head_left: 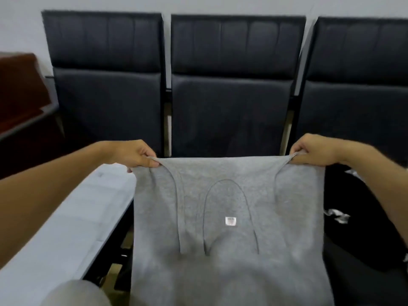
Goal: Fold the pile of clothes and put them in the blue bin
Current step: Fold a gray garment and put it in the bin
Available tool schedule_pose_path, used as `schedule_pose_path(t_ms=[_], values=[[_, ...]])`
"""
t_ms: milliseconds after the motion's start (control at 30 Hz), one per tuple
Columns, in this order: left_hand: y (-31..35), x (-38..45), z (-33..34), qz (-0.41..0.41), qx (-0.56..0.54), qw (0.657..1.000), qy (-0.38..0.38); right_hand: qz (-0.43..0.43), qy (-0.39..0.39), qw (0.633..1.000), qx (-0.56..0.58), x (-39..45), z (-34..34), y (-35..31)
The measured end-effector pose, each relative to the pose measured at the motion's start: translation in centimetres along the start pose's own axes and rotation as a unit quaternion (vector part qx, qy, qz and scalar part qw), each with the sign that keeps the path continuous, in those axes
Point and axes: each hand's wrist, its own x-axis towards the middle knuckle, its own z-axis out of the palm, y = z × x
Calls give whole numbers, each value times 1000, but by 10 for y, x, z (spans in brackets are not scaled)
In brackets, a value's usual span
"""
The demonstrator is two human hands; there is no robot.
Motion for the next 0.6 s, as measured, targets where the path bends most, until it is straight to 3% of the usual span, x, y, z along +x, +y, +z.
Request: schedule_pose_path(t_ms=[200, 300, 433, 500, 600], values=[[-29, 104, 46, 6, 103, 984, 144, 67, 126, 990, -2, 98, 92, 57], [-32, 137, 43, 25, 104, 975, 193, 97, 178, 979, -21, 123, 97, 70], [-24, 152, 34, 43, 65, 960, 268, 61, 236, 969, -33, 128, 84, 62], [-19, 148, 31, 58, 37, 958, 279, 47, 257, 965, -18, 123, 77, 58], [-16, 123, 39, 98, 38, 966, 235, -3, 270, 963, 23, 100, 77, 54]])
